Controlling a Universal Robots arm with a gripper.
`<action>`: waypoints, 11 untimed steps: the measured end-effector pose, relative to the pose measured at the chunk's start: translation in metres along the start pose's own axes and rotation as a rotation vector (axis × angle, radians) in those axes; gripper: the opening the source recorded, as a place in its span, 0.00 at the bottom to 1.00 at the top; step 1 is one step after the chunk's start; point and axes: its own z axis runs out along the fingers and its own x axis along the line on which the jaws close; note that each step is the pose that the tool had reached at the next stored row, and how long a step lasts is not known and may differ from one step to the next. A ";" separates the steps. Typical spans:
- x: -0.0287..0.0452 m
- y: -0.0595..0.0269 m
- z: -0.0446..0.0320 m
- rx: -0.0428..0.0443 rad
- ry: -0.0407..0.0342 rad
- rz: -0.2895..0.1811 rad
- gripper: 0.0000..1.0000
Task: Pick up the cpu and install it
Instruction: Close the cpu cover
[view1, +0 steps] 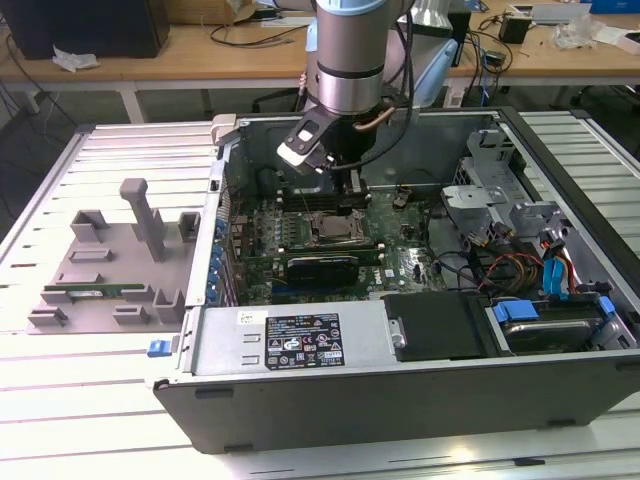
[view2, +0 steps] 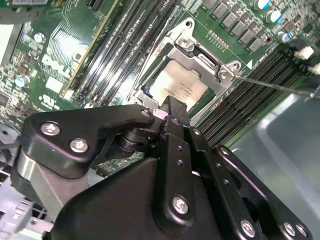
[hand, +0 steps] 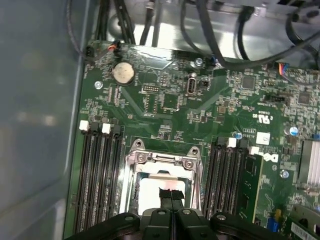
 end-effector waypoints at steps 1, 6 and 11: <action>0.0000 -0.0001 0.0000 -0.0001 0.0000 -0.012 0.11; 0.0001 -0.0007 0.0000 -0.0009 0.0005 -0.105 0.11; 0.0002 -0.0011 0.0000 -0.0018 0.0010 -0.197 0.11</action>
